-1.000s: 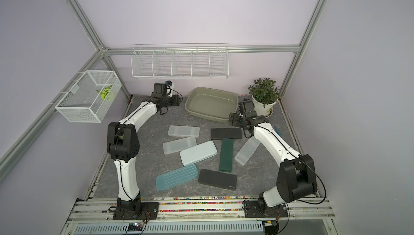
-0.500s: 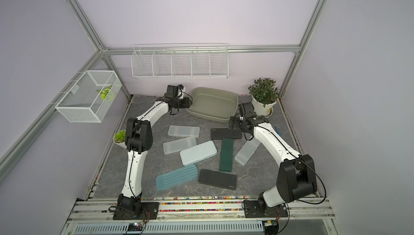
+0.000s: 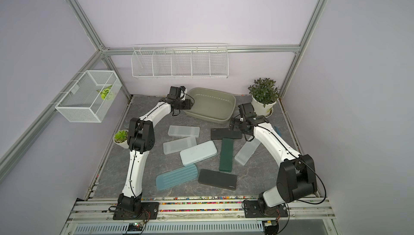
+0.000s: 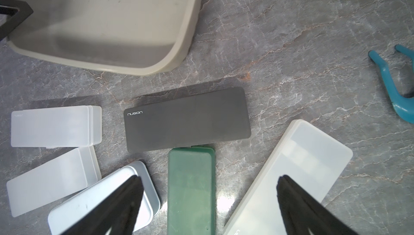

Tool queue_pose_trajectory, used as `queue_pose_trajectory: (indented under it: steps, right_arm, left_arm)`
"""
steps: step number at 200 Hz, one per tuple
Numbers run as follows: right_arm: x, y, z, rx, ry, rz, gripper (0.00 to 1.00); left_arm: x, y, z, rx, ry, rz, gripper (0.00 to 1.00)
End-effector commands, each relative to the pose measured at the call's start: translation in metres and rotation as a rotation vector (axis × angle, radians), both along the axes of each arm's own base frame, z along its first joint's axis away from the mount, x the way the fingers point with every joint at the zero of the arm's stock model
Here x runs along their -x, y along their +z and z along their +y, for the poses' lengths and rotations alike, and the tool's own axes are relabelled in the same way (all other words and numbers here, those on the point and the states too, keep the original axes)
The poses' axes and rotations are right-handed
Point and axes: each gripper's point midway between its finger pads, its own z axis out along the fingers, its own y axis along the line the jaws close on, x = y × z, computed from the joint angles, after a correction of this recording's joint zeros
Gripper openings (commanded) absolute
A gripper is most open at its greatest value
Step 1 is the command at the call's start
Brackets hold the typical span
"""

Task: Put the pencil case into the storage box
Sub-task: Move the storage box to the center of the board.

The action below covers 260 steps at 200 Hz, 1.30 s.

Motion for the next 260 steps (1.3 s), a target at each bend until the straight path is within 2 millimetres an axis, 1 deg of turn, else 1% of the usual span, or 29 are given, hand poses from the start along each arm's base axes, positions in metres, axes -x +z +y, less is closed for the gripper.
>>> queue_pose_trajectory:
  steps: [1,12,25,42,51,75,103,135,161,180,200,222,239,251,260]
  right_arm:
    - [0.008,0.004,-0.005,0.002,-0.021,0.006,0.98]
    - [0.008,0.003,-0.005,0.002,-0.024,0.004,0.98]
    - [0.009,0.002,-0.006,0.003,-0.024,0.008,0.98]
    - [0.009,-0.001,-0.005,0.005,-0.021,0.013,0.98]
    - [0.009,-0.001,-0.005,0.005,-0.021,0.015,0.98]
    - [0.009,-0.003,-0.006,0.006,-0.019,0.018,0.98]
    - [0.007,-0.003,-0.005,0.016,-0.011,0.023,0.98]
    - [0.004,-0.001,-0.004,0.018,-0.003,0.022,0.98]
    - [0.003,-0.002,-0.004,0.021,0.000,0.028,0.98]
    - [0.003,-0.005,-0.003,0.020,0.002,0.036,0.98]
    - [0.004,-0.007,-0.003,0.014,0.000,0.045,0.97]
    - [0.006,-0.010,-0.001,0.010,0.002,0.051,0.96]
    - [0.008,-0.011,-0.002,0.010,0.001,0.055,0.95]
    - [0.011,-0.012,-0.003,0.008,-0.002,0.059,0.95]
    - [0.013,-0.013,-0.003,0.007,-0.002,0.059,0.95]
  left_arm:
    - [0.005,0.030,0.012,-0.045,0.011,-0.036,0.67]
    - [0.007,0.046,0.012,-0.043,0.008,-0.065,0.69]
    - [0.010,0.059,0.011,-0.050,-0.002,-0.089,0.71]
    - [0.012,0.064,0.012,-0.082,0.000,-0.104,0.71]
    - [0.011,0.063,0.016,-0.101,0.011,-0.106,0.71]
    - [0.007,0.053,0.025,-0.216,0.034,-0.124,0.69]
    - [0.001,0.032,0.035,-0.286,0.055,-0.116,0.69]
    - [-0.002,0.015,0.041,-0.315,0.075,-0.099,0.69]
    - [-0.002,-0.005,0.046,-0.319,0.076,-0.062,0.69]
    - [0.001,-0.020,0.047,-0.318,0.081,-0.026,0.68]
    - [0.006,-0.031,0.049,-0.322,0.080,0.005,0.59]
    - [0.016,-0.036,0.048,-0.318,0.068,0.045,0.37]
    - [0.025,-0.036,0.051,-0.321,0.063,0.056,0.24]
    - [0.033,-0.033,0.055,-0.318,0.073,0.056,0.18]
    - [0.040,-0.033,0.058,-0.321,0.077,0.060,0.17]
